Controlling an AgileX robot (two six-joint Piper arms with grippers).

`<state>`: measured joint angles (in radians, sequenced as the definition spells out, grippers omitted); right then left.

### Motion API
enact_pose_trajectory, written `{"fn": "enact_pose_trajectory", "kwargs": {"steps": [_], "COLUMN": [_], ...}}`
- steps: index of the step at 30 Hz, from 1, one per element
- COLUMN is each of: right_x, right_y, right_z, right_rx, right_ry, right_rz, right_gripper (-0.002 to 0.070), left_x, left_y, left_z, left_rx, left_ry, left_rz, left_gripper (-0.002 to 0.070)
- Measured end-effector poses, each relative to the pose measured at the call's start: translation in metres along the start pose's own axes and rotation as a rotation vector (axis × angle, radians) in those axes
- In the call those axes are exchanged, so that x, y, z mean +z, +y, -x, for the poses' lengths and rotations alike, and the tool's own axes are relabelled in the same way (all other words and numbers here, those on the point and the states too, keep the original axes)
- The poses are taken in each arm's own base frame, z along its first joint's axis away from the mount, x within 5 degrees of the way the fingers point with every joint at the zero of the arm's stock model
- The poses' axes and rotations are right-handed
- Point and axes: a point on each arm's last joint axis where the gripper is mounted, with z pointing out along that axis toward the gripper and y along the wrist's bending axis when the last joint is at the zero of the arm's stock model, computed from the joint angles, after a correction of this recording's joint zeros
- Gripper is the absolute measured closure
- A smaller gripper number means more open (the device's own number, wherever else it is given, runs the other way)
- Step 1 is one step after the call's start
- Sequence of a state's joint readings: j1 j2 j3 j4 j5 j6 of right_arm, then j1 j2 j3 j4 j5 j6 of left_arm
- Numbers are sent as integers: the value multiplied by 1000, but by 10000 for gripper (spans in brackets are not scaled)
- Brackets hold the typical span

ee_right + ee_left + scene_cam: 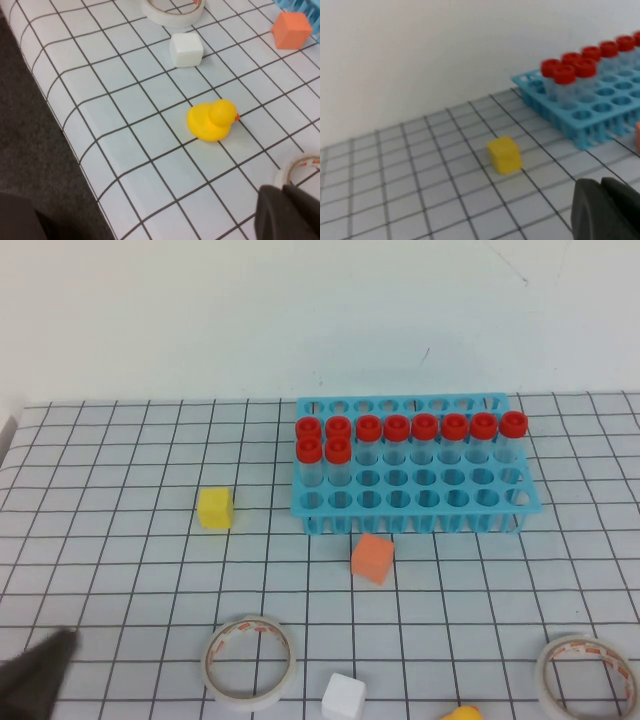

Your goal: Place the test tubes

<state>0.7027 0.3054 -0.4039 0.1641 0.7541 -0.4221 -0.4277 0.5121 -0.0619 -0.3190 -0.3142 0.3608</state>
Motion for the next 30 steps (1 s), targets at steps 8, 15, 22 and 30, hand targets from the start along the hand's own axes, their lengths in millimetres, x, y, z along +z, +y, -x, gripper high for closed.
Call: {"fn": "enact_pose_trajectory", "kwargs": {"steps": [8, 15, 22, 30], "right_x": [0, 0, 0, 0], "right_y": [0, 0, 0, 0], "right_z": [0, 0, 0, 0], "right_rx": [0, -2, -2, -2], "right_ry": [0, 0, 2, 2], "right_rz": [0, 0, 1, 1], "right_gripper": [678, 678, 678, 678], "left_x": [-33, -47, -47, -48], "left_y": [19, 11, 2, 4], "left_z": [-5, -23, -43, -46], "left_rx": [129, 203, 136, -16], "left_ry": [-195, -58, 144, 177], "left_rz": [252, 220, 127, 162], "left_gripper": [675, 675, 675, 675]}}
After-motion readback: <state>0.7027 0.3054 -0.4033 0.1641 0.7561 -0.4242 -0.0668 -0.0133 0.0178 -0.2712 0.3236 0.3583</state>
